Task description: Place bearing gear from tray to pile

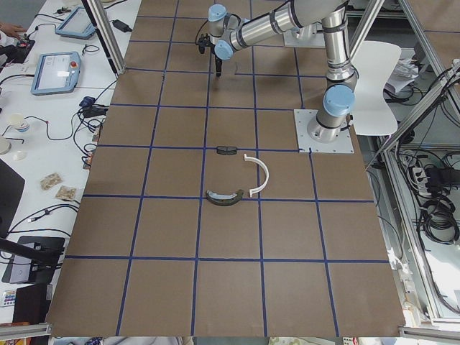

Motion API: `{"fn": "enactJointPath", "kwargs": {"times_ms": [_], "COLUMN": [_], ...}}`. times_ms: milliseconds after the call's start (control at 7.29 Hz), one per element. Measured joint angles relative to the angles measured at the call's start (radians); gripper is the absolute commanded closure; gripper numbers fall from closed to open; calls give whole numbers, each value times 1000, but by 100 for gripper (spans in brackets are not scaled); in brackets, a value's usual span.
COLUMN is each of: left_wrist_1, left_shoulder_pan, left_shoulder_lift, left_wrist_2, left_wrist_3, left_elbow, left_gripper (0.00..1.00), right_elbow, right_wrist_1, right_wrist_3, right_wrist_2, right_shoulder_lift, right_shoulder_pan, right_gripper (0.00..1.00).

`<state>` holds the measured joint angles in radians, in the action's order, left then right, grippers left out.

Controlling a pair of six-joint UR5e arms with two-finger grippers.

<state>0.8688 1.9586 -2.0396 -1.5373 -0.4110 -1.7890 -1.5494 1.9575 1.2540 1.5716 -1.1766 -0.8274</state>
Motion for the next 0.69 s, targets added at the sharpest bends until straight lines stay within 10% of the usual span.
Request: {"fn": "enactJointPath", "kwargs": {"times_ms": [549, 686], "left_wrist_1": [-74, -75], "left_shoulder_pan": [1, 3], "left_shoulder_lift": [-39, -44], "left_wrist_2": [-4, -5], "left_wrist_3": [11, 10], "left_elbow": [-22, -24], "left_gripper": [30, 71], "right_elbow": [55, 74], "right_wrist_1": [168, 196], "right_wrist_3": [272, 293], "right_wrist_2": [-65, -84], "right_shoulder_lift": [227, 268], "right_shoulder_pan": [214, 228], "right_gripper": [2, 7]}}
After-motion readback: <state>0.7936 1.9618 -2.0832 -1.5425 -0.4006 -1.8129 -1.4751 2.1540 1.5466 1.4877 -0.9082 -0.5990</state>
